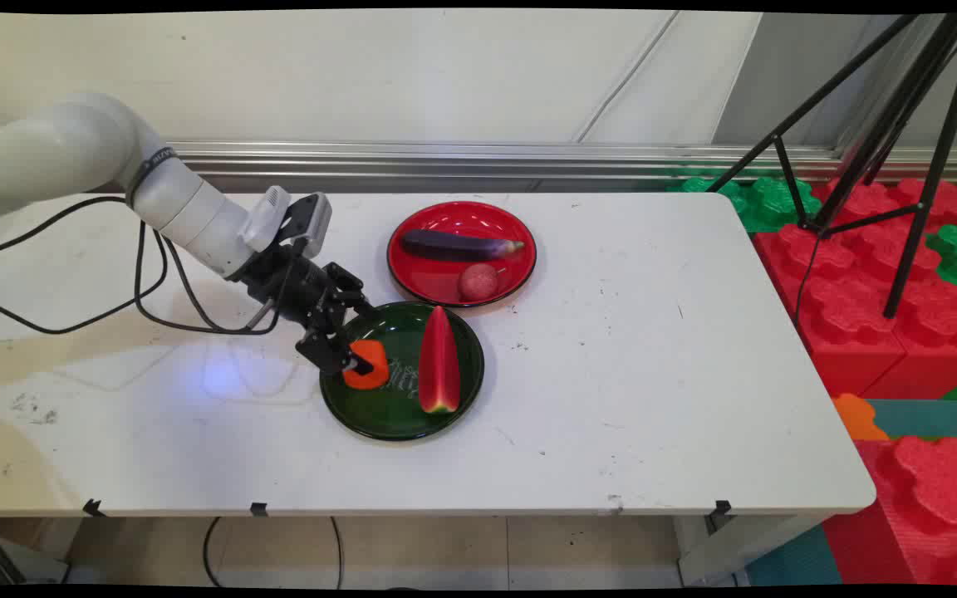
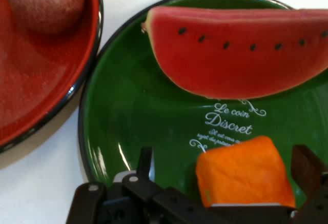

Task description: Pick up the eggplant from the red plate

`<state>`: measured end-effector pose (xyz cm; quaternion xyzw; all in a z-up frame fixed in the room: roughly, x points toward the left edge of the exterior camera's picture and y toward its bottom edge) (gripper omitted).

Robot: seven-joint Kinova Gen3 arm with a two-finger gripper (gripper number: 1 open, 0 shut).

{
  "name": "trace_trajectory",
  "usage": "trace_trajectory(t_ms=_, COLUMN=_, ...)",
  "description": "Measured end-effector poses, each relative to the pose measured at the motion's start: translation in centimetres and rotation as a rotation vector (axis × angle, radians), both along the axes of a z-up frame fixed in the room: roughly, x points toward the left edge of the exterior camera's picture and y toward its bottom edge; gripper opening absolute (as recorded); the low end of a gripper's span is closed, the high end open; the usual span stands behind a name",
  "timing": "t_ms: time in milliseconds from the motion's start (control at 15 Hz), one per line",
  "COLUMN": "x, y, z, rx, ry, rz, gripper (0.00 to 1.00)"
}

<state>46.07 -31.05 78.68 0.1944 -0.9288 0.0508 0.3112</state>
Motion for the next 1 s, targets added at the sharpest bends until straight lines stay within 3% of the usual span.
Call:
trace_trajectory(t_ms=600, x=1.4, y=0.4, z=2.8, rx=-0.042, ry=0.016, rz=0.001, gripper=1.00)
trace_trajectory(t_ms=1000, x=4.1, y=2.4, z=7.1, rx=-0.060, ry=0.048, rz=0.018, gripper=1.00)
